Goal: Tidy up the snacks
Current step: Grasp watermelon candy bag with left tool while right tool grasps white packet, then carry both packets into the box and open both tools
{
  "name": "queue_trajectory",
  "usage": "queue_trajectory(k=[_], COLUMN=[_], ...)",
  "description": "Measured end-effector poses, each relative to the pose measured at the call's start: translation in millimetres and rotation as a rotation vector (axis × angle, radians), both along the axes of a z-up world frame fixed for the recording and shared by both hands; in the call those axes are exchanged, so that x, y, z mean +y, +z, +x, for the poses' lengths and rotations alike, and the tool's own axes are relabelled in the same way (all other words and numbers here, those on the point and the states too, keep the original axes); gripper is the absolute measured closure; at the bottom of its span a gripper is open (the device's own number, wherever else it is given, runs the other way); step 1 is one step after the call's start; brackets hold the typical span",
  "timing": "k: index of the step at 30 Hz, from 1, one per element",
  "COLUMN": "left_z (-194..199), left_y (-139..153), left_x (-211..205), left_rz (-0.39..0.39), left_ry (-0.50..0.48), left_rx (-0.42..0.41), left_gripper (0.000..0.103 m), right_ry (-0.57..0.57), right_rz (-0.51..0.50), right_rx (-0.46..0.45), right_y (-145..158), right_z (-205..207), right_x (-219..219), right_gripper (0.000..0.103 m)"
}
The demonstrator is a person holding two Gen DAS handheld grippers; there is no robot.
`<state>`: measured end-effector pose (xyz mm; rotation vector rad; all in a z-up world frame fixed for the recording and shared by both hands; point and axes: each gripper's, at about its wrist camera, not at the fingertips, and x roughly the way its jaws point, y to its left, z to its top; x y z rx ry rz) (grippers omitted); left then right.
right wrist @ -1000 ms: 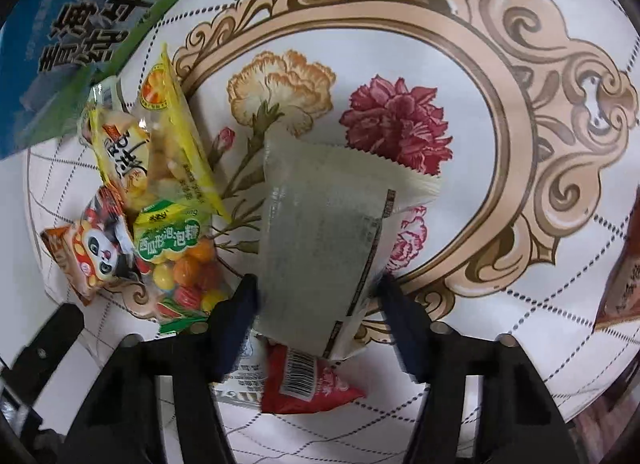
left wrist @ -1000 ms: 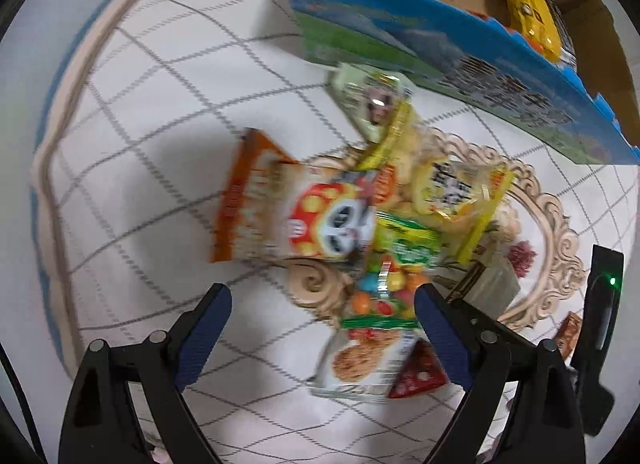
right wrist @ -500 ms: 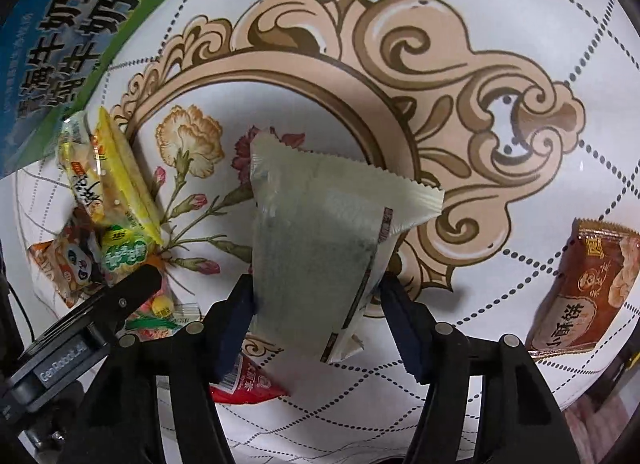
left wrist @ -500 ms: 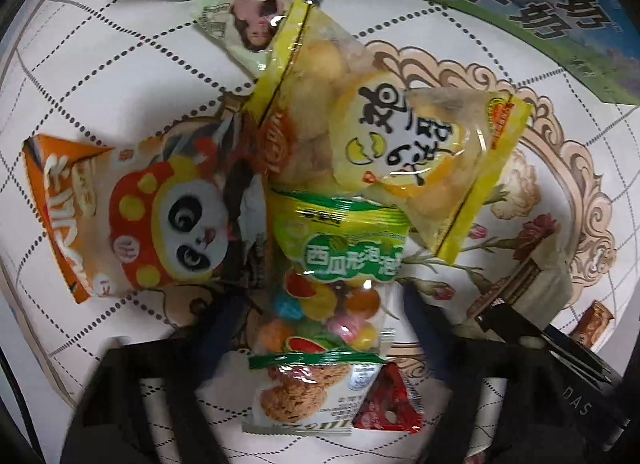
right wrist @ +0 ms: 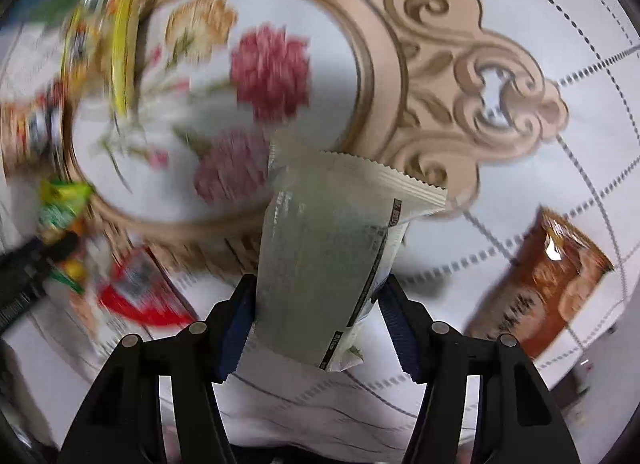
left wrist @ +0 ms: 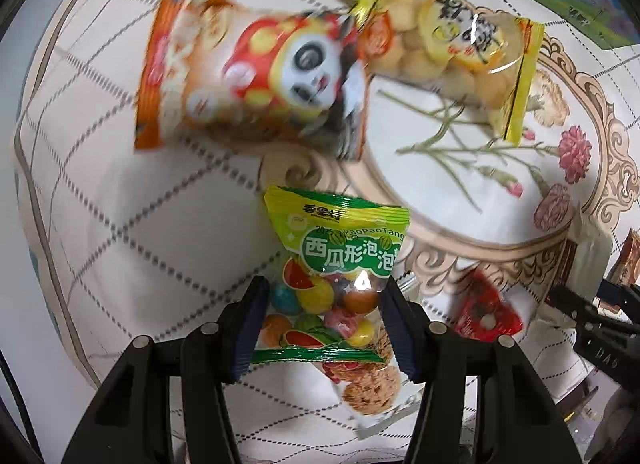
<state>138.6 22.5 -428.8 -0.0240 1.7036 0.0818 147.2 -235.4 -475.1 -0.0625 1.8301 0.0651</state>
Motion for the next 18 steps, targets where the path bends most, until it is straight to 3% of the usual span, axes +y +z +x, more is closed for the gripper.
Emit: queue_trajectory(k=[3,8,13,14,16,18], left_z=[-8.7,-13.8,-3.6,-3.3,-1.0,-5.4], left_y=[-4.0,-15.9,-15.3,-13.6,-7.1,0.9], left_x=[3.2,5.2,5.9,6.1,2.7,6.4], left_rz=[0.001,0.009,0.009,0.009,0.008,-0.004], left_ry=[0.014,0.023,0.025,0.024,0.025,0.029], left_rx=[0.001,0.012,-0.005,-0.009,-0.012,-0.022], left_gripper=[0.049,0.048,0.051,0.051,0.052,0.052], right_ry=[0.018,-0.108,-0.185,-0.187,-0.182,-0.187], right_rz=[-0.02,-0.005,-0.039,-0.046,-0.058,-0.022], right_rx=[-0.013,-0.018,-0.064,-0.071,-0.09,-0.096], right_y=[0.4,-7.1,-12.6,-15.1,-12.2,-7.5], right_z=[-10.3,-20.0,-41.1,-51.7,-58.2,-62.4], right_x=[0.7,-2.8,-5.5,1.9,5.1,7.9], right_gripper=[0.038,0.025,0.025,0.026,0.041,0.041])
